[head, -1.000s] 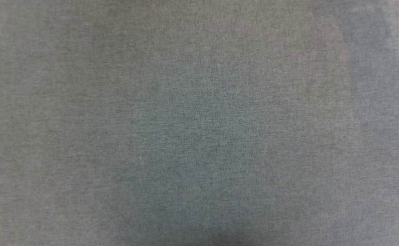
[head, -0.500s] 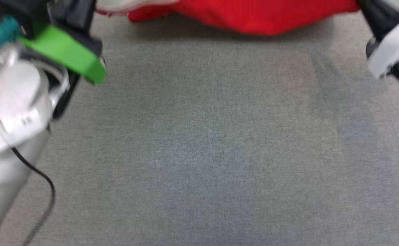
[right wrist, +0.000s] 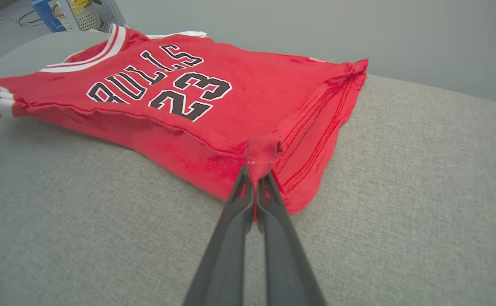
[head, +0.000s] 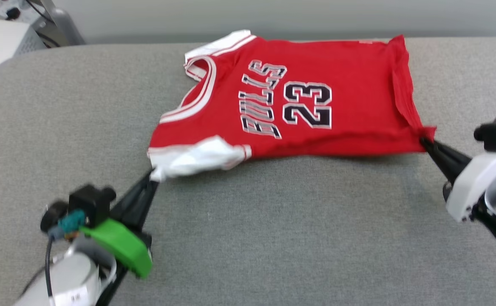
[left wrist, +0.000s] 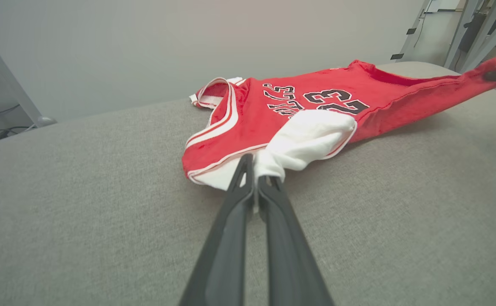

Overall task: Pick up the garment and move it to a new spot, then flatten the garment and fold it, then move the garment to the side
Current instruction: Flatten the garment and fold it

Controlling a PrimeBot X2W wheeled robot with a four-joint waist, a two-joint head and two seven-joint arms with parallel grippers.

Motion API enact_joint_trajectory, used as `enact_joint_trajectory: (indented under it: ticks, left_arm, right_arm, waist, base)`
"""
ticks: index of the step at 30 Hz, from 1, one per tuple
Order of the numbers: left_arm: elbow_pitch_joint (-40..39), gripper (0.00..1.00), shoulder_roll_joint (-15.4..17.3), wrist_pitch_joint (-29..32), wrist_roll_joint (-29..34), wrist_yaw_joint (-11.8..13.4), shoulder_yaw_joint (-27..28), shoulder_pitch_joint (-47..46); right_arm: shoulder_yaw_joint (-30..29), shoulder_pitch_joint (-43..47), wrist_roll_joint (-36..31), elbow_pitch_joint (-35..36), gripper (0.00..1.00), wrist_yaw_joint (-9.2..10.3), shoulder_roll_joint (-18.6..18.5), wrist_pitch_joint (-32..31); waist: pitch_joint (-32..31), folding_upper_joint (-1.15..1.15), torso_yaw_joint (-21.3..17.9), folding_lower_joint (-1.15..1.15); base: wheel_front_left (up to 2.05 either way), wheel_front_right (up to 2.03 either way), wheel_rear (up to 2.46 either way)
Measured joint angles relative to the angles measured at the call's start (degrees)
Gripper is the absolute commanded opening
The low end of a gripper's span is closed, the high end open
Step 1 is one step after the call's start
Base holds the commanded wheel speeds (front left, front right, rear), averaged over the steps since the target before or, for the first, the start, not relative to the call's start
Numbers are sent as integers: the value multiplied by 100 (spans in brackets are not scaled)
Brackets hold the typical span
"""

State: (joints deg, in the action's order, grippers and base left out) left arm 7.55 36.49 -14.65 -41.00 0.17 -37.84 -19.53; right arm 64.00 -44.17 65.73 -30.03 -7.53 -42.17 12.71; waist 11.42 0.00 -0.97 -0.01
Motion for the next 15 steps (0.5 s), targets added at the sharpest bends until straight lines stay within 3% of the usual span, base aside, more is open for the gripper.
enact_joint_trajectory:
  ticks: [15]
  left_arm:
    - [-280,0,101,363,-822,15,-383,1981]
  right_arm:
    - [-163,2163,314,397,0,0,-431,65]
  waist:
    - [-873,0,154,0]
  base:
    - [0,0,0]
